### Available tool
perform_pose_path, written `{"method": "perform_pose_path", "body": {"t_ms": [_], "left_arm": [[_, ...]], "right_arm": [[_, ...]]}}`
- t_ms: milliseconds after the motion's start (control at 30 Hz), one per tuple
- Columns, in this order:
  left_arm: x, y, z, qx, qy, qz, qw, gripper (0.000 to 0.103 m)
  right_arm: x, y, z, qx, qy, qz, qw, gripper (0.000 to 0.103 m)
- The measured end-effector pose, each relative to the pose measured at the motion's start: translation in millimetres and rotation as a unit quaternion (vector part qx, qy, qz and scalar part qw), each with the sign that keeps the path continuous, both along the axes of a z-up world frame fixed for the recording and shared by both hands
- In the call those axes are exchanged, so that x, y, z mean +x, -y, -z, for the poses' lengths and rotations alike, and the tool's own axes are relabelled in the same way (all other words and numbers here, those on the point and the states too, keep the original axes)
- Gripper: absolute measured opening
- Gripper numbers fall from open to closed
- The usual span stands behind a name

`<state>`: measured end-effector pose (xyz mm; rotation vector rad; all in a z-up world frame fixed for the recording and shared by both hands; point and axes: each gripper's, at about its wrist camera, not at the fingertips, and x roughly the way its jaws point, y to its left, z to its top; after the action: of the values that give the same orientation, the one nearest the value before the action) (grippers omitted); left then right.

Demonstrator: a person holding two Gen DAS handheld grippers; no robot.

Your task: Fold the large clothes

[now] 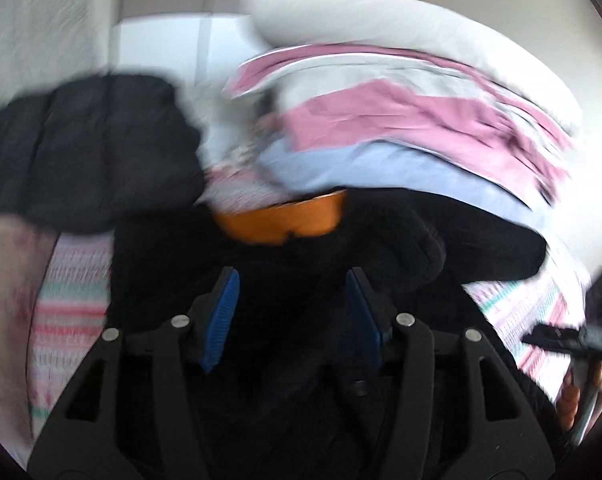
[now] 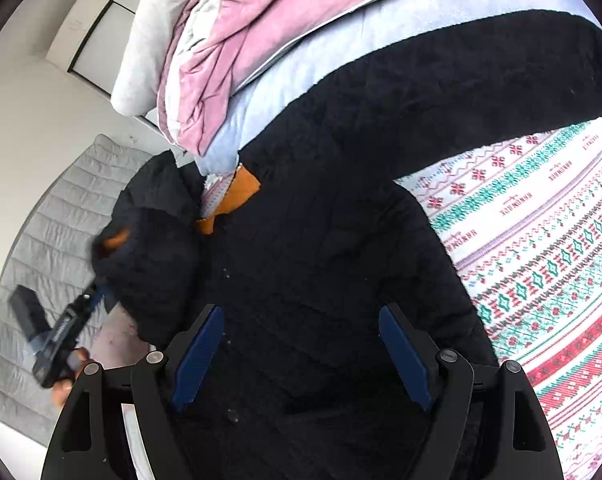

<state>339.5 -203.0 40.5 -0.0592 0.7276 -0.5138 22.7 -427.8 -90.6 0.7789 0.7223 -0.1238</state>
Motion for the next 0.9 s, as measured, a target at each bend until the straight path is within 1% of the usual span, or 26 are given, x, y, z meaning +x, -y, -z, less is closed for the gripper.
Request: {"method": "perform_pose_path", "body": {"t_ms": [67,133,167,200,267,300,367,400,433,500,533,567,600,633,667,700,800,900], "left_arm": [[4.3,-24.1,7.7,-0.043,-0.037,-0.019,0.9982,0.06],[5.8,-32.6,14.2,-0.074,-0.058,-0.02,0.9954,0.064],[3.8,-34.6,16.8,-0.078,-0.059,-0.021,0.995,0.065],[1.0,-33.4,16.6,-0.072,-0.056,-0.023,0.9956,0.066],[-5.3,-31.4,22.4,-0.046,-0.048,-0.027,0.9974,0.067],[-0.4,-33.1,32.2,-0.035,-0.053,-0.034,0.9974,0.067],[-1.3,-40.8,42.9,-0.011,-0.07,-0.054,0.9961,0.067],[-1.4,-46.4,48.0,0.0,-0.079,-0.069,0.9945,0.067],[-3.0,-53.5,54.5,0.015,-0.097,-0.089,0.9912,0.067],[-7.3,-62.6,57.8,0.022,-0.114,-0.11,0.9871,0.067],[-13.3,-69.1,53.9,0.02,-0.114,-0.119,0.9861,0.067],[-17.2,-73.5,50.6,0.02,-0.113,-0.126,0.9854,0.067],[-21.5,-77.6,47.3,0.026,-0.113,-0.138,0.9837,0.067],[-25.3,-80.6,44.8,0.033,-0.111,-0.148,0.9822,0.067],[-28.2,-81.8,46.0,0.038,-0.11,-0.156,0.9808,0.067],[-31.0,-84.1,47.3,0.043,-0.11,-0.161,0.9798,0.067],[-27.0,-92.8,61.0,0.043,-0.123,-0.164,0.9778,0.067],[-11.9,-108.6,75.3,0.035,-0.136,-0.187,0.9723,0.067]], "right_arm": [[-0.5,3.3,1.8,0.001,-0.003,0.005,1.0,0.082],[0.6,6.4,4.0,0.009,-0.004,0.008,1.0,0.082],[1.3,7.0,4.6,0.013,-0.004,0.009,1.0,0.082],[2.0,6.4,5.2,0.017,-0.003,0.008,1.0,0.082],[4.5,4.0,6.5,0.029,-0.001,0.0,1.0,0.082],[6.3,2.1,7.7,0.037,0.002,-0.006,0.999,0.081],[10.4,-1.8,12.3,0.062,0.009,-0.019,0.998,0.082],[13.5,-5.4,15.3,0.073,0.011,-0.026,0.997,0.082],[19.3,-11.0,18.5,0.081,0.011,-0.036,0.996,0.081],[30.5,-21.6,22.3,0.089,0.009,-0.053,0.995,0.081],[39.4,-28.5,26.2,0.104,0.007,-0.065,0.992,0.081],[49.9,-35.7,31.2,0.13,0.006,-0.078,0.988,0.081],[59.1,-41.8,35.2,0.155,0.007,-0.088,0.984,0.081],[66.3,-47.9,37.9,0.167,0.008,-0.094,0.981,0.081],[75.8,-56.3,39.6,0.167,0.007,-0.097,0.981,0.081],[83.3,-62.1,39.7,0.155,0.004,-0.099,0.983,0.081],[103.0,-76.3,46.0,0.128,-0.01,-0.098,0.987,0.082],[117.1,-76.7,60.9,0.122,-0.035,-0.055,0.99,0.081]]}}
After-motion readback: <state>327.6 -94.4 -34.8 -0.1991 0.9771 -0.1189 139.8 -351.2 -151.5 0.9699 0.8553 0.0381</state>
